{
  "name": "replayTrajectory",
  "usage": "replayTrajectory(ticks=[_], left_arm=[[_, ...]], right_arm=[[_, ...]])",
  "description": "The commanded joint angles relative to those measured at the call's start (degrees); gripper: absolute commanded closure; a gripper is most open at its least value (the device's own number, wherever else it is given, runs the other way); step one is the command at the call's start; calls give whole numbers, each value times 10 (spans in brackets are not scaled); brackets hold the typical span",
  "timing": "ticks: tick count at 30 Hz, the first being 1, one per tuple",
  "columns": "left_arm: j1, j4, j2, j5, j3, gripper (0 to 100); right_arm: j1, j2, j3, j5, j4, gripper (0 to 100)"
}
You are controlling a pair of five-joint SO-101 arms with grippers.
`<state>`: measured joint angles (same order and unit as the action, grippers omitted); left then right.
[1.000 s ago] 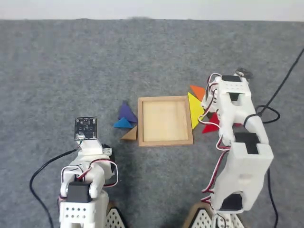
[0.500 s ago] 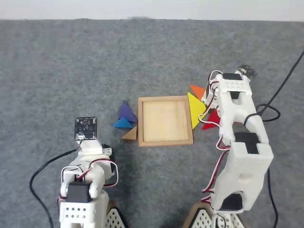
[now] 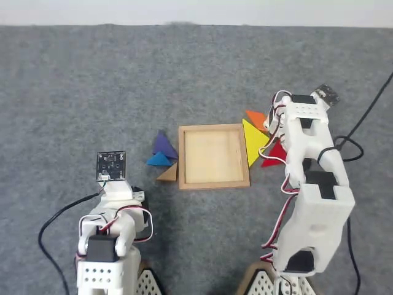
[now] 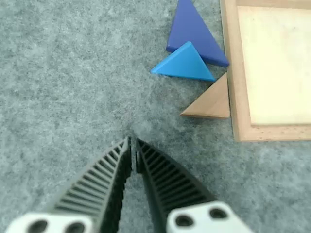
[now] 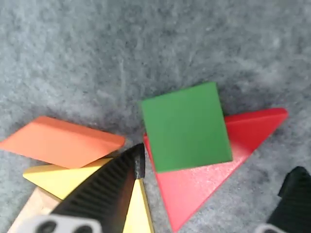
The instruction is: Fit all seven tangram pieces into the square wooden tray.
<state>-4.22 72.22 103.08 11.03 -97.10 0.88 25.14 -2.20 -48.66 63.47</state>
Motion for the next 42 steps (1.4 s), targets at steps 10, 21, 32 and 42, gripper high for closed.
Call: replayTrajectory(ticks=[10, 21, 32, 42], left_arm=[[-4, 1, 11, -5, 7, 987], [-4, 1, 11, -5, 7, 987], [-4, 1, 11, -5, 7, 987], [-4, 1, 11, -5, 7, 987]], right_arm=[[-14, -39, -52, -8, -2, 775], [-39, -73, -40, 224, 85, 886], [-76, -111, -26, 737, 193, 890], [-25, -161, 48, 469, 159, 760]])
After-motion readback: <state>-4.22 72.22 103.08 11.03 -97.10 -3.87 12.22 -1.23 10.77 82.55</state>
